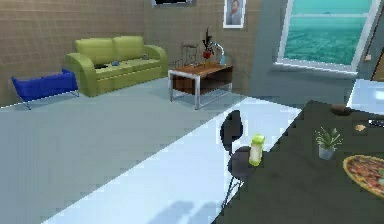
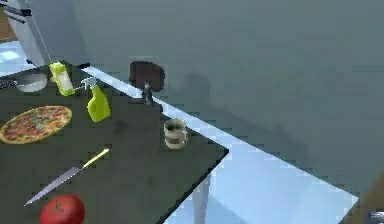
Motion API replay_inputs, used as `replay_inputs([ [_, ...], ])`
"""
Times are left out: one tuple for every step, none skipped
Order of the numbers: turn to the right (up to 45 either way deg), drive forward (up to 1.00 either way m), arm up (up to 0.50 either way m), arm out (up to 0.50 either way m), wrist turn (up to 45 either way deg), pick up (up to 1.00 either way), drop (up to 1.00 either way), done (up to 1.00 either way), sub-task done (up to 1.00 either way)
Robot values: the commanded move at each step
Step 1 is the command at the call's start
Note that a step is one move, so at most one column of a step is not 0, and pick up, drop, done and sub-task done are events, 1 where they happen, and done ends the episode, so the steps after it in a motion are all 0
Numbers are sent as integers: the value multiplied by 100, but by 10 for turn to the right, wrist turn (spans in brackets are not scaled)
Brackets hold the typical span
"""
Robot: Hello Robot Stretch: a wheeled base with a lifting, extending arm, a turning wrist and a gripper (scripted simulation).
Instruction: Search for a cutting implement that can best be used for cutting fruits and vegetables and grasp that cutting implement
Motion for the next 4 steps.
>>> replay_inputs([
  [-300, 0, 0, 0, 0, 0, 0, 0, 0],
  [0, 0, 50, 0, 0, 0, 0, 0, 0],
  [0, 0, 38, 0, 0, 0, 0, 0, 0],
  [0, 0, 0, 42, 0, 0, 0, 0, 0],
])
